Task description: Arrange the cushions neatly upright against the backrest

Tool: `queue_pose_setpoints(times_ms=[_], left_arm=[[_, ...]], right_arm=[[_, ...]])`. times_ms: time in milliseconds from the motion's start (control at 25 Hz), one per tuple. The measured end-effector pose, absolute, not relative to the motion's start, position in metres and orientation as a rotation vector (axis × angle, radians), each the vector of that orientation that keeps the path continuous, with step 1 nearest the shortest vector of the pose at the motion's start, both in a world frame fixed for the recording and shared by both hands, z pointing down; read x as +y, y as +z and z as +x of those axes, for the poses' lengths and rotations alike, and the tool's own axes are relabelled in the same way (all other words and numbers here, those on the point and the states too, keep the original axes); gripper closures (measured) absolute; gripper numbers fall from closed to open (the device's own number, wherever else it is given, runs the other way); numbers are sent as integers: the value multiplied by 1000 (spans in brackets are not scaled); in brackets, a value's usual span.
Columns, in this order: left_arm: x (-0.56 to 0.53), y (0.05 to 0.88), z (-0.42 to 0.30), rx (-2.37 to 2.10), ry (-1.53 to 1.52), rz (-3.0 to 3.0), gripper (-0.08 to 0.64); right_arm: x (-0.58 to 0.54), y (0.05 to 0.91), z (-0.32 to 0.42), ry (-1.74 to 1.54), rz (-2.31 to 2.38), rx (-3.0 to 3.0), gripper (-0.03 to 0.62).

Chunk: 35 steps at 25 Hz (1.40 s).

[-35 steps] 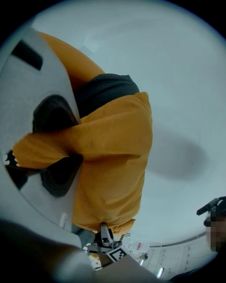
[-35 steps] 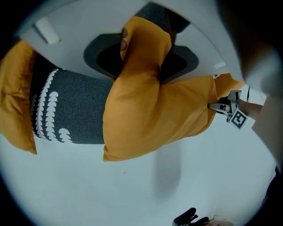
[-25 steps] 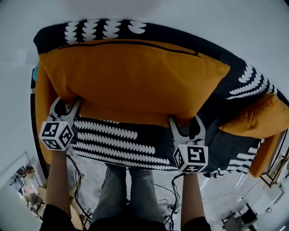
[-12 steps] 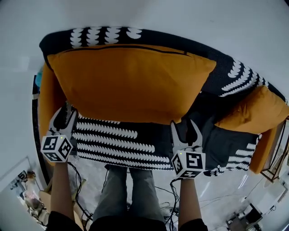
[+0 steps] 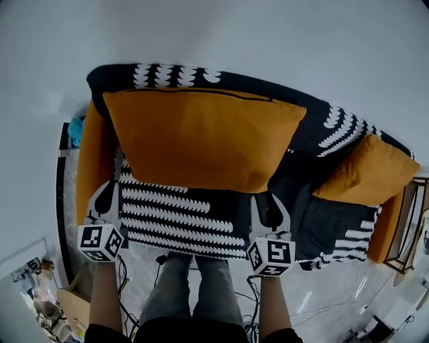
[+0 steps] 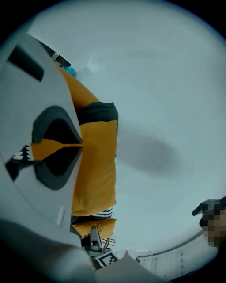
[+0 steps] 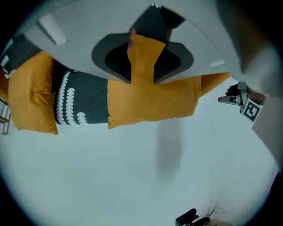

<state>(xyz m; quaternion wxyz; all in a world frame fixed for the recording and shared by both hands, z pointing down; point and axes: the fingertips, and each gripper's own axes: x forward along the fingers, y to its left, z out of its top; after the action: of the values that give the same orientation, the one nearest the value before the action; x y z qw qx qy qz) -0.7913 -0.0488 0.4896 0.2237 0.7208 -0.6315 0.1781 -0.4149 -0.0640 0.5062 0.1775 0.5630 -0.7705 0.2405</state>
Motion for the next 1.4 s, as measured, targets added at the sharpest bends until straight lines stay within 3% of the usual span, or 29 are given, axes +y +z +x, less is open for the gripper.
queue_pose_setpoints(times_ms=[80, 1040, 1400], left_arm=[[-44, 474, -791, -1767, 446, 2001, 561], [10, 330, -774, -1666, 255, 2170, 563], [15, 282, -770, -1586, 307, 2287, 561]], right_arm=[[-62, 494, -423, 652, 1604, -2198, 419], [-8, 320, -447, 536, 1809, -2290, 578], [11, 268, -448, 488, 1880, -2246, 578]])
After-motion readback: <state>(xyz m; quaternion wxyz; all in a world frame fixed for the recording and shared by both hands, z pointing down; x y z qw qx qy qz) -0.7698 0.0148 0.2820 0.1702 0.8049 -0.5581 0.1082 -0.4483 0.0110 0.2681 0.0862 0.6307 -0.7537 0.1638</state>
